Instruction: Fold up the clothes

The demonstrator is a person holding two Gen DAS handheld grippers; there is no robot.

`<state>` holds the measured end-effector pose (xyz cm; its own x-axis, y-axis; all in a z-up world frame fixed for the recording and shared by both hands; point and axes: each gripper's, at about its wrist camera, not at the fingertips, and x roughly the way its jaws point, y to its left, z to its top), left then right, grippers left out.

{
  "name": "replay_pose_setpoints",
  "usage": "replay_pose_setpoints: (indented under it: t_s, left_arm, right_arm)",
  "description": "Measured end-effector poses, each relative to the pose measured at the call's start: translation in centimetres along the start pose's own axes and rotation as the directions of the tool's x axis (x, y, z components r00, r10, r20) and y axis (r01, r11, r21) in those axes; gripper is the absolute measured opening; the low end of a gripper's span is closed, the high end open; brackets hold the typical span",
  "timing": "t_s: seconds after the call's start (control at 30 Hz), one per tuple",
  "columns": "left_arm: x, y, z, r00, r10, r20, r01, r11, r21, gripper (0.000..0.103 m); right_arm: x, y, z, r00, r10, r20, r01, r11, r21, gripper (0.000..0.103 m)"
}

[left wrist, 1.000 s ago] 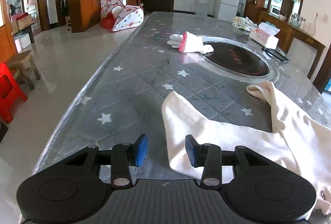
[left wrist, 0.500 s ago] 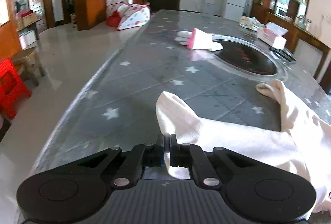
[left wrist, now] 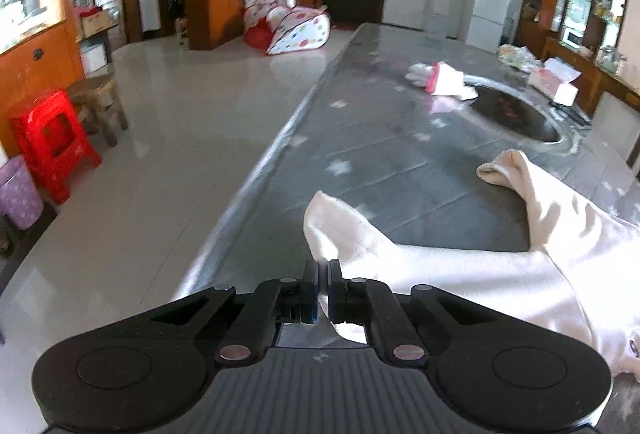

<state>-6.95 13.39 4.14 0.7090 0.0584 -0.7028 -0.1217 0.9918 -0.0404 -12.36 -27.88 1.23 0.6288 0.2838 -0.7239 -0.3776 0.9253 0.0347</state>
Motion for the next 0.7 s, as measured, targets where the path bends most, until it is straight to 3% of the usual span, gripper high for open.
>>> replay_pose_setpoints:
  t_s: [0.17, 0.27, 0.4, 0.57, 0.7]
  left_arm:
    - [-0.1, 2.0, -1.1, 0.996, 0.058, -0.063, -0.057, 0.998, 0.018, 0.007]
    - [-0.5, 2.9, -1.2, 0.995, 0.07, -0.071, -0.069, 0.997, 0.015, 0.01]
    - [-1.2, 3.2, -0.6, 0.996, 0.072, -0.06, -0.07, 0.997, 0.022, 0.015]
    - [-1.9, 3.0, 0.4, 0.998, 0.057, -0.03, -0.057, 0.998, 0.02, 0.032]
    - [-1.9, 1.0, 1.2, 1.0, -0.015, -0.018, 0.015, 0.999, 0.044, 0.037]
  right_arm:
    - [-0.9, 1.5, 0.0, 0.991, 0.123, -0.05, -0.125, 0.991, -0.043, 0.052]
    - [-1.8, 1.5, 1.0, 0.989, 0.147, -0.024, -0.147, 0.989, -0.03, 0.051]
    - [-2.5, -0.4, 3.5, 0.99, 0.129, 0.053, -0.132, 0.99, 0.047, 0.048]
    - [-0.7, -2.8, 6.8, 0.992, 0.083, 0.1, -0.097, 0.985, 0.141, 0.039]
    - [2.0, -3.2, 9.0, 0.989, 0.103, 0.102, -0.12, 0.978, 0.171, 0.038]
